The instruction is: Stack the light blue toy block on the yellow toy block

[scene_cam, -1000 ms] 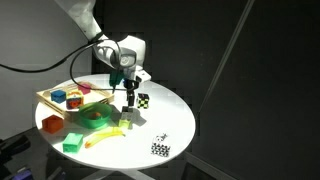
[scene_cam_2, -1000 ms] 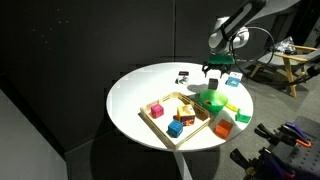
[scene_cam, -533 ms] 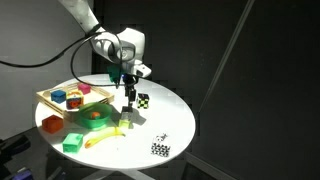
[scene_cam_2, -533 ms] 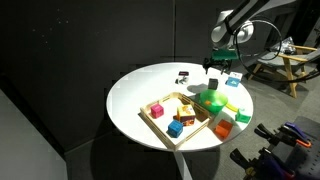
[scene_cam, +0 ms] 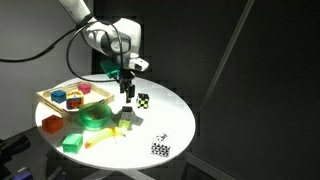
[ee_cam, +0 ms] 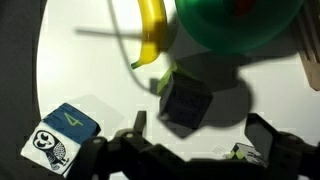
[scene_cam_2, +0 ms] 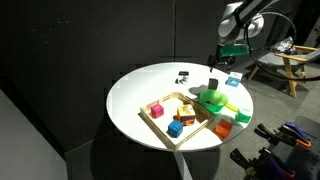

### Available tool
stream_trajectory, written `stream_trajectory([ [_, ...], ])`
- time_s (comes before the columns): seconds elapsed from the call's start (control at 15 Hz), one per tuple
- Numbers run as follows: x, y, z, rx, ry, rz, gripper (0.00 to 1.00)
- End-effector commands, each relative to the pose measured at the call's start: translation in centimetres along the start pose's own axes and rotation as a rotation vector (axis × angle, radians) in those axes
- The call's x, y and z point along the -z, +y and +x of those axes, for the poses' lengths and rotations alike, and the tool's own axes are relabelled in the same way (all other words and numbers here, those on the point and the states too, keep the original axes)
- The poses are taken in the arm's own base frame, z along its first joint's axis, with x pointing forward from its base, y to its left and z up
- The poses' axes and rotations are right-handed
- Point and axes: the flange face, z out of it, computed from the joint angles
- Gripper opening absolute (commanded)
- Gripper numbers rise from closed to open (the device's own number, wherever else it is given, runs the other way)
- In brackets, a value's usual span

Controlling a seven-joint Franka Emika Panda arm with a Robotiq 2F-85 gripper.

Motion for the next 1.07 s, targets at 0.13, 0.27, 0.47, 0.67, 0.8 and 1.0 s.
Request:
stream_trajectory([
  [0.13,3.2,1.3,-3.2,0.146,0.023,-0.011,1.00],
  [0.27,4.1,1.6,-4.3,0.193,0.028,-0.012,1.00],
  [0.47,5.5,2.1,-6.0,0.247,0.037,-0.003,1.00],
  [0.67,6.9,2.5,-7.6,0.282,0.046,0.017,1.00],
  [0.8,7.8,2.8,-8.5,0.310,0.048,0.028,1.00],
  [1.0,9.0,3.2,-9.8,0.362,0.039,0.041,1.00],
])
